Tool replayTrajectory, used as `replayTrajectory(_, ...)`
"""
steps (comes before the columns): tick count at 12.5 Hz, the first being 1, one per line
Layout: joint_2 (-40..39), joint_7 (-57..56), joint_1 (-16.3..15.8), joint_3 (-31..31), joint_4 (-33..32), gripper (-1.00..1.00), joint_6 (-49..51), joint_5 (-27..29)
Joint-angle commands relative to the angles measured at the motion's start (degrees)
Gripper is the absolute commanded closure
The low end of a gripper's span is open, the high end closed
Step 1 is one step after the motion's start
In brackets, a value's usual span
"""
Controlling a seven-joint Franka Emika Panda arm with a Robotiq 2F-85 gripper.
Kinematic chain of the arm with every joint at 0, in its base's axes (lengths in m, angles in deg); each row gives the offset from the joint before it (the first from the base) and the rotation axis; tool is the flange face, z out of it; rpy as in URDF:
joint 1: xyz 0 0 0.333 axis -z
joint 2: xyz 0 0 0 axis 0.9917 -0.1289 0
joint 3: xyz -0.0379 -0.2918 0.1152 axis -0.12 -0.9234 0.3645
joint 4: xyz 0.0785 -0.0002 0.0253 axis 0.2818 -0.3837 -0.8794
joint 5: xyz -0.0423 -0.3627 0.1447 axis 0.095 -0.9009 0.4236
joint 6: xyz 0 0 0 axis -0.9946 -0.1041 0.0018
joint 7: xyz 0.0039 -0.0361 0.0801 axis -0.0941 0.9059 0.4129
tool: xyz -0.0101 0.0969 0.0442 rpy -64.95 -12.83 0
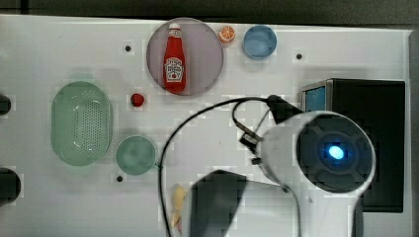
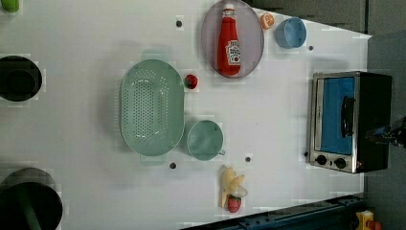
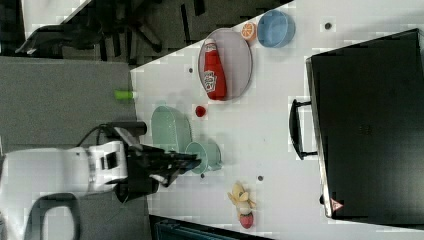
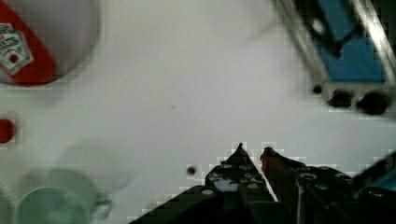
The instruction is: Flap open oven.
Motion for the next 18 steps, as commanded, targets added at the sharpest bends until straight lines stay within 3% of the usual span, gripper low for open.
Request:
replayTrajectory(1,-1.97,-17.63,1.26,-3.78,-3.41,0.65,-8.63,-2.17)
replayTrajectory(6,-7.21,-31.86,2.31,-9.88,-5.67,0.65,-21.21,-3.62)
replayTrajectory(13,-16.92,-34.38,2.69,-14.45,-5.77,0.65,-32.59,-3.63)
replayTrajectory(18,-21.45,-36.08,2.65,-14.64,-5.83,0.65,-34.4,-3.63)
